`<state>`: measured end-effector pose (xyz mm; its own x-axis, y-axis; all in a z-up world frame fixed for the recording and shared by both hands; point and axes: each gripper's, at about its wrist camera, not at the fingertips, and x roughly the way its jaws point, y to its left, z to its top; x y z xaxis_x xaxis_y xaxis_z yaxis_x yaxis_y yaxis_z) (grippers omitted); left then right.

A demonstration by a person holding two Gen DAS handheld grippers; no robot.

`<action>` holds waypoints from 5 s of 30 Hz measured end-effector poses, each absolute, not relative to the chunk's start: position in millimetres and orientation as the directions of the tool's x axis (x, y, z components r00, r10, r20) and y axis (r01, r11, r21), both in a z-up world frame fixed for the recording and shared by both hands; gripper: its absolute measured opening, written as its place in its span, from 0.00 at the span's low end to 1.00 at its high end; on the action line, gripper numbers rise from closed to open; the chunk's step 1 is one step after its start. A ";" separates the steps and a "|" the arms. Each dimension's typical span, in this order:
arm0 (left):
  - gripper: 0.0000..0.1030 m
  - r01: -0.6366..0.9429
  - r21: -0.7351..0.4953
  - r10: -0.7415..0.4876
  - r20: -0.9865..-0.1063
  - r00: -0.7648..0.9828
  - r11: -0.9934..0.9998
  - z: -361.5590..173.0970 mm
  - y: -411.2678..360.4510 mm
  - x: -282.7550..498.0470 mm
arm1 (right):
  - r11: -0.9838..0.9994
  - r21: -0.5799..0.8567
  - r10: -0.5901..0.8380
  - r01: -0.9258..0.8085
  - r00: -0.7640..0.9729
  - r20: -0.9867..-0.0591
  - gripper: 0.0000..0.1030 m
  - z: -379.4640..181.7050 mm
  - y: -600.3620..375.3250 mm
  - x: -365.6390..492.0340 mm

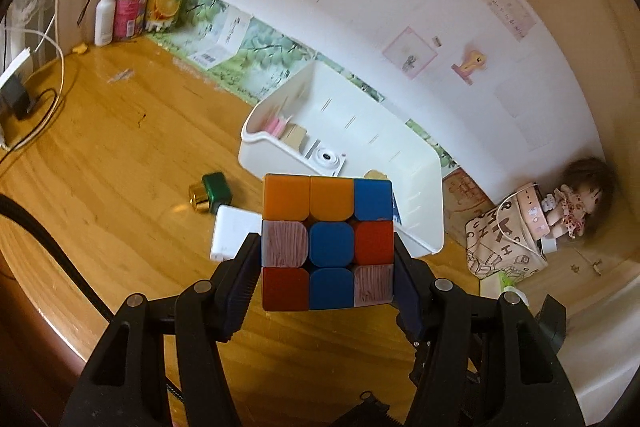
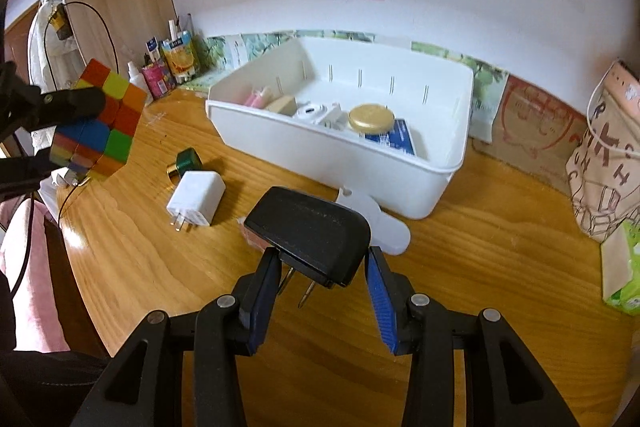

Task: Organize rigid objects
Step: 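Lift the Rubik's cube with the left tool while the right tool lifts the black charger toward the bin, then lower the Rubik's cube into the bin and open the left tool while the right tool releases the charger, then withdraw both tools from the bin toward the remaining objects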

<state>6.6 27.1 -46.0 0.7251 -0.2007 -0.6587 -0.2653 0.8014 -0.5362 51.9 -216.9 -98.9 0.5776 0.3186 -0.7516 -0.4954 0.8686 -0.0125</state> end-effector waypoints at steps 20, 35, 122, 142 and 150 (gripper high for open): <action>0.63 -0.086 -0.442 -0.243 -0.633 0.735 0.893 -11.7 22.1 90.3 | 0.921 0.007 0.291 -0.389 0.678 -0.675 0.42 -75.1 -213.2 101.7; 0.61 0.000 -0.275 -0.186 -0.652 0.735 0.962 -18.1 2.3 158.3 | 0.954 0.033 0.243 -0.297 0.710 -0.661 0.42 -84.3 -208.2 158.2; 0.79 -0.497 -0.131 0.175 -0.834 0.523 0.858 -60.8 70.2 -58.3 | 0.911 0.309 0.399 -0.274 0.391 -0.829 0.78 -122.6 -208.3 78.3; 0.79 -0.192 -0.024 0.044 -0.937 0.346 0.981 -101.2 100.6 31.7 | 0.954 0.287 0.300 -0.088 0.332 -0.894 0.78 -161.8 -164.7 95.2; 0.81 -0.058 -0.034 -0.013 -0.943 0.332 0.998 -109.1 112.0 69.0 | 0.985 0.165 0.169 -0.043 0.373 -0.912 0.78 -167.5 -138.7 94.0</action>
<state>69.0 112.0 -109.1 0.3322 -0.0127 -0.9431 -0.0575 0.9978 -0.0337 94.0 -138.7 -167.5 0.3735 0.1693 -0.9121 -0.0433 0.9853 0.1651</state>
